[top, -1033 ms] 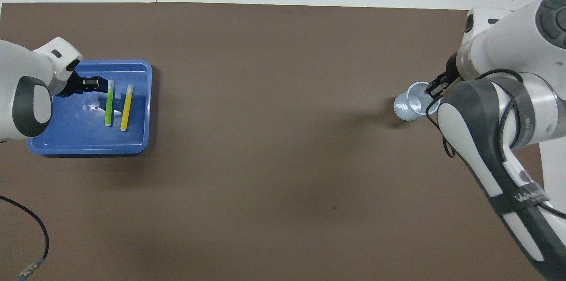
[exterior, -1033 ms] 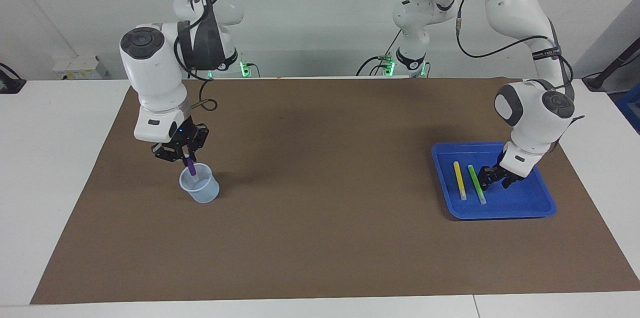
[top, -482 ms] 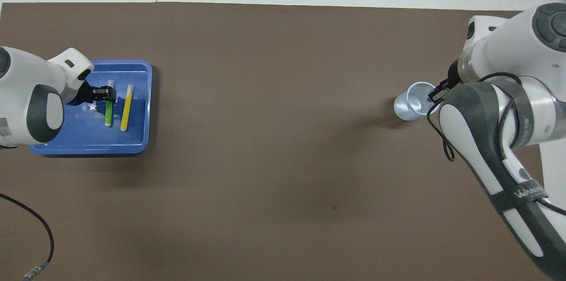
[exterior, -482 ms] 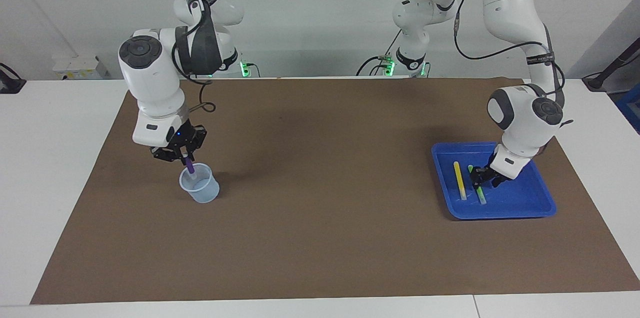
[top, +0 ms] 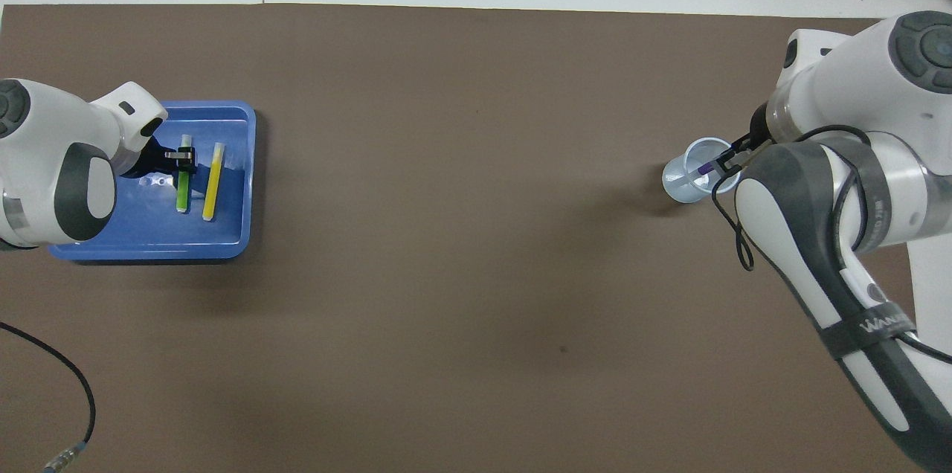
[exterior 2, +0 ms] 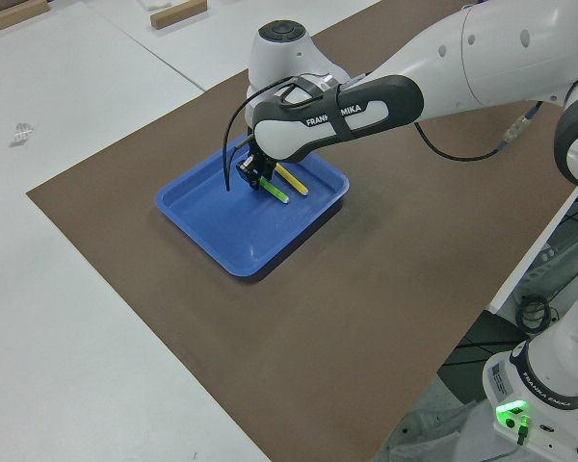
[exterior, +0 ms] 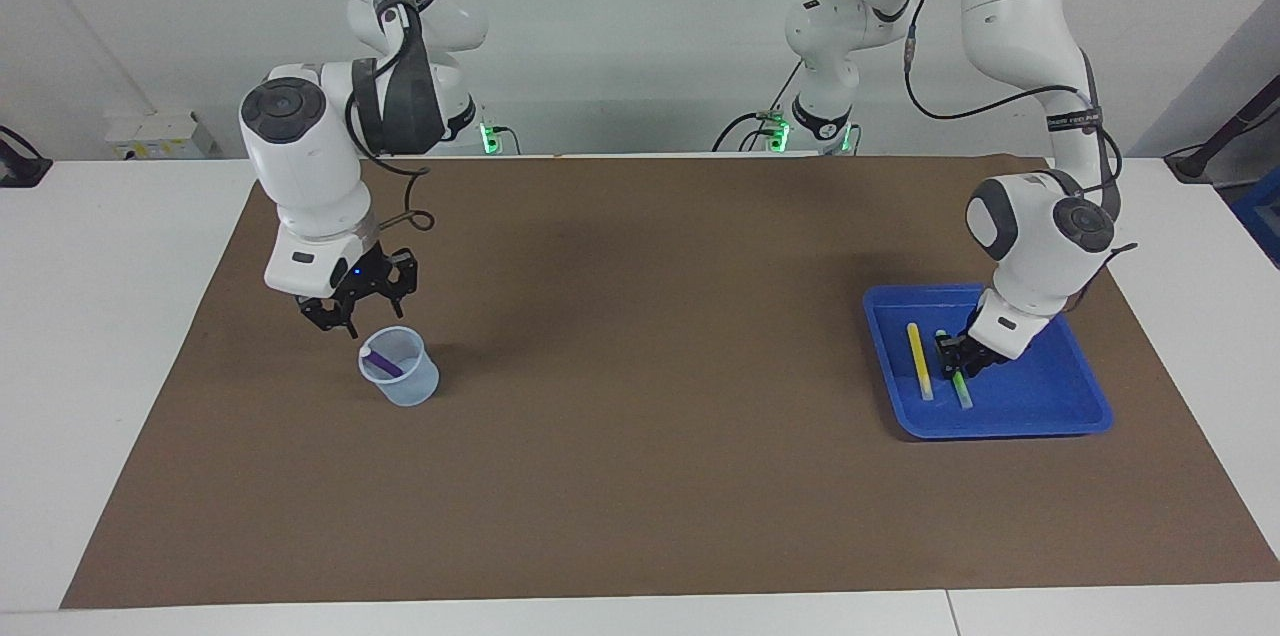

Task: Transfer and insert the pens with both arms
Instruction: 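Grasp the green pen with the left gripper while the right gripper releases, then lift the green pen toward the right gripper while the right gripper approaches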

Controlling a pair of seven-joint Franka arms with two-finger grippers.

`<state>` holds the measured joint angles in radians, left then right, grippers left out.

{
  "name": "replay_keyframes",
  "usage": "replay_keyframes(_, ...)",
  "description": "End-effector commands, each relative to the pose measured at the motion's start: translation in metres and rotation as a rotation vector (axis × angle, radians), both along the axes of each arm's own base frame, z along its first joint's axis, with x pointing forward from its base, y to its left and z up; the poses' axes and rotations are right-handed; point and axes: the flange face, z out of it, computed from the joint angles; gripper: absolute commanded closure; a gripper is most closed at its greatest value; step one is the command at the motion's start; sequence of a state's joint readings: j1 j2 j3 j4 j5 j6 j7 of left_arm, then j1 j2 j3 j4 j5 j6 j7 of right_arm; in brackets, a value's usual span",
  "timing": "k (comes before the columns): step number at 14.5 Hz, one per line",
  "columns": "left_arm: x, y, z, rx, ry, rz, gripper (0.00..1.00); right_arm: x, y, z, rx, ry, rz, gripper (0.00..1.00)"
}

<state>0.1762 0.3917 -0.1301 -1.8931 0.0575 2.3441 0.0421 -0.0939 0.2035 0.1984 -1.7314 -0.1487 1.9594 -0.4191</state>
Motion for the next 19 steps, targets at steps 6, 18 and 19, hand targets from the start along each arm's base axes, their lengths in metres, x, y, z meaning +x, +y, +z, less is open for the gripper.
replay_keyframes(6, -0.001, 0.007, 0.006, 0.004, 0.002, 0.014, 1.00, -0.008, 0.032, 0.026, 0.016, -0.004, -0.099, 0.00)
replay_keyframes(18, 0.003, -0.040, 0.073, -0.165, 0.241, 0.359, 1.00, -0.034, 0.145, 0.087, 0.388, 0.150, -0.368, 0.00)
replay_keyframes(19, -0.005, -0.056, 0.074, -0.190, 0.296, 0.454, 1.00, -0.034, 0.149, 0.089, 0.420, 0.159, -0.381, 0.00)
